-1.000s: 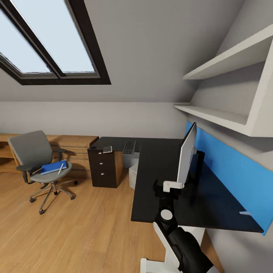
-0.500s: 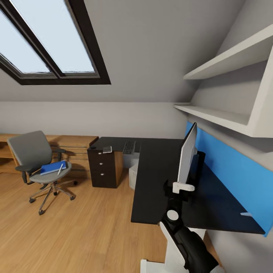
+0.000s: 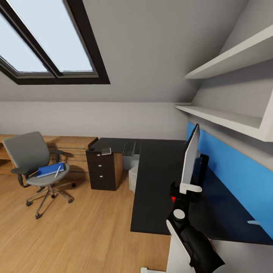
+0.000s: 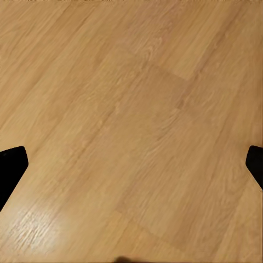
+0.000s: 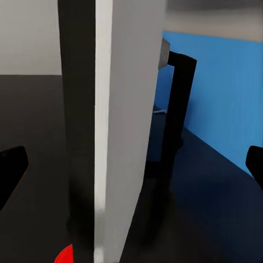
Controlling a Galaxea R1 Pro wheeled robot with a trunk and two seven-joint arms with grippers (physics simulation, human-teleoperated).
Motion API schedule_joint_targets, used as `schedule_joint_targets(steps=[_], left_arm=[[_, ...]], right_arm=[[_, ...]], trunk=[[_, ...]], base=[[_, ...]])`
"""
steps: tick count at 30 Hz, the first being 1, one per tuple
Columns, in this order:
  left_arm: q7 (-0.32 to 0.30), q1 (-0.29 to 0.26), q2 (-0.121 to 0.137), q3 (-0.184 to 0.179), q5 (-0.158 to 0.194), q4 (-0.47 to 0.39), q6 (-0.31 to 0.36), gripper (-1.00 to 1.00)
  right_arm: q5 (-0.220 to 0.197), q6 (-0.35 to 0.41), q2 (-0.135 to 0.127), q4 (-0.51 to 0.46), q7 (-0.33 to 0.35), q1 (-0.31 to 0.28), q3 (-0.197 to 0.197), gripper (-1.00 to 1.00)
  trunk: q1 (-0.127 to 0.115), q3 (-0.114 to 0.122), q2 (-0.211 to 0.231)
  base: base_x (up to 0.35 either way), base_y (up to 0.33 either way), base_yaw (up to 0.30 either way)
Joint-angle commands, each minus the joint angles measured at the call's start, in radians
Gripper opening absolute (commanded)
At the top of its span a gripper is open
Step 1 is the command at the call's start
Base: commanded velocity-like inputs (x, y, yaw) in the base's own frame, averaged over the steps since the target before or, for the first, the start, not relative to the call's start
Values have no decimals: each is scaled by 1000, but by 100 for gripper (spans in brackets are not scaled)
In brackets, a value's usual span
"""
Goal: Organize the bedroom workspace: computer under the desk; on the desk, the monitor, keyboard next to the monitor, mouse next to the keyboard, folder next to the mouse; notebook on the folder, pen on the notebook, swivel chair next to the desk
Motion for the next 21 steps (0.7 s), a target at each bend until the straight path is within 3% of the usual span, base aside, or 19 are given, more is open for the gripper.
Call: schedule_joint_targets(steps=[1, 16, 21], left_arm=[[7, -1, -3, -9, 7, -1, -3, 100], [6, -1, -12, -14, 6, 5, -3, 100], [6, -1, -12, -16, 6, 5, -3, 100]], right_arm=[[-3, 9, -1, -1, -6, -1, 0, 100], [-3, 9, -14, 16, -4, -3, -6, 100], [-4, 9, -21, 18, -5, -4, -7, 100]], trunk=[[1, -1, -1], [1, -1, -1], [1, -1, -1]], base=[[154, 0, 0], [99, 0, 0], [-50, -53, 0]])
